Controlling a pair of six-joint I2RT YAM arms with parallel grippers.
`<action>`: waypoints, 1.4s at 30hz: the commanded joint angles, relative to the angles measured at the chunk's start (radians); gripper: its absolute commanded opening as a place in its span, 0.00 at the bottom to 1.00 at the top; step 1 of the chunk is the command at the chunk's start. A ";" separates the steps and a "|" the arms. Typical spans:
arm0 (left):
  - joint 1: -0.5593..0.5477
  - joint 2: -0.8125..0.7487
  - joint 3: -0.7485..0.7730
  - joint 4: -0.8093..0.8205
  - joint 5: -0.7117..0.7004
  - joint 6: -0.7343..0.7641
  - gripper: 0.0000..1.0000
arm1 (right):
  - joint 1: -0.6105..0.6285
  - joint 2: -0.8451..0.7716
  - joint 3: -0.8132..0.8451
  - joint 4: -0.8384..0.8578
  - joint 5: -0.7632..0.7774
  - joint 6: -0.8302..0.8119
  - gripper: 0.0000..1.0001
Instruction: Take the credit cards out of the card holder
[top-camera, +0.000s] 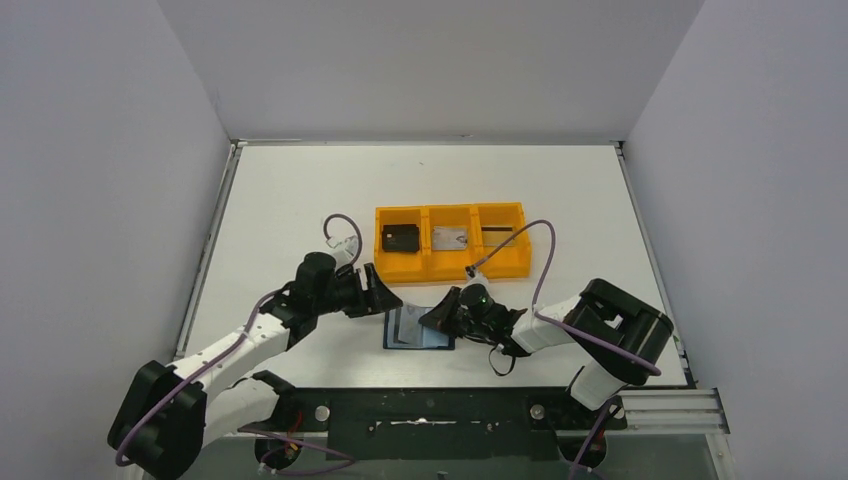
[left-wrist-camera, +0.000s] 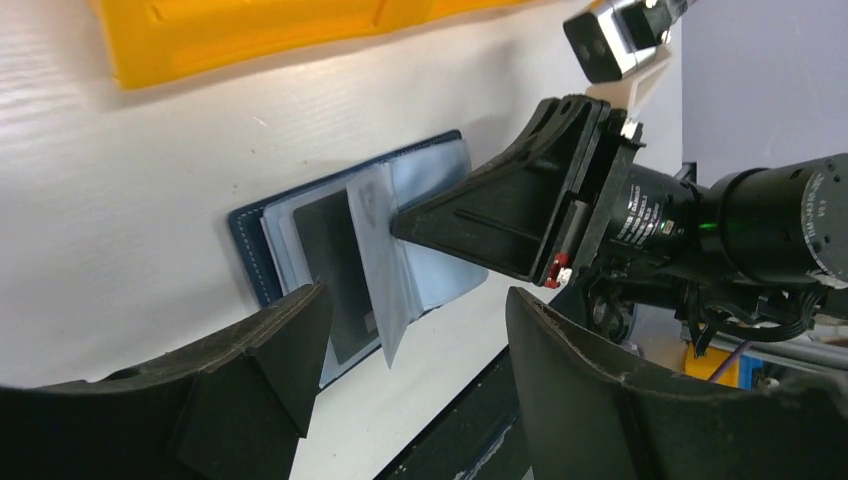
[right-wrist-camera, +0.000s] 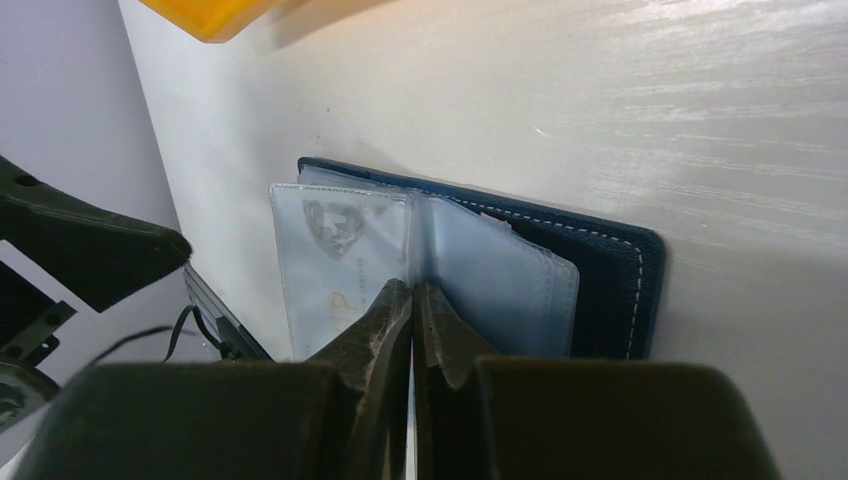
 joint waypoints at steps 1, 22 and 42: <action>-0.041 0.073 0.020 0.114 0.066 -0.017 0.63 | -0.005 0.030 -0.033 -0.032 0.009 0.002 0.00; -0.173 0.320 0.085 0.195 0.096 -0.024 0.45 | -0.016 0.028 -0.048 -0.025 0.003 0.012 0.01; -0.249 0.434 0.182 0.271 0.168 -0.025 0.44 | -0.011 -0.485 0.123 -0.798 0.412 0.017 0.24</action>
